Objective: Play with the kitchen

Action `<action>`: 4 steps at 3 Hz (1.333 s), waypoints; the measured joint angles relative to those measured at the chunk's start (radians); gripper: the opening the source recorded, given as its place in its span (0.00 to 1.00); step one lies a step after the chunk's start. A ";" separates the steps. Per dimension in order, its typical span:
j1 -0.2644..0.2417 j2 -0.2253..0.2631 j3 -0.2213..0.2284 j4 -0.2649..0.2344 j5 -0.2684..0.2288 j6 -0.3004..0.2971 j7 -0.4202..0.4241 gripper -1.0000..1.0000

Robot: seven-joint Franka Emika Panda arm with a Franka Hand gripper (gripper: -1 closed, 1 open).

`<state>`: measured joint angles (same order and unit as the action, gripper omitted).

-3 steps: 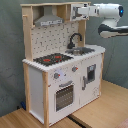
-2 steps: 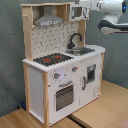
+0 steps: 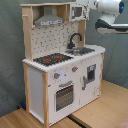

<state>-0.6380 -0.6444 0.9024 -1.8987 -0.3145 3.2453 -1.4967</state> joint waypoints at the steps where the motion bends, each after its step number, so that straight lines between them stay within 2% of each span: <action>1: -0.068 -0.027 0.047 0.023 0.000 0.000 0.075 1.00; 3: -0.209 -0.106 0.128 0.060 0.000 0.001 0.260 1.00; 4: -0.275 -0.158 0.148 0.075 0.001 0.000 0.374 1.00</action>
<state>-0.9127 -0.8025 1.0505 -1.8233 -0.3138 3.2453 -1.1222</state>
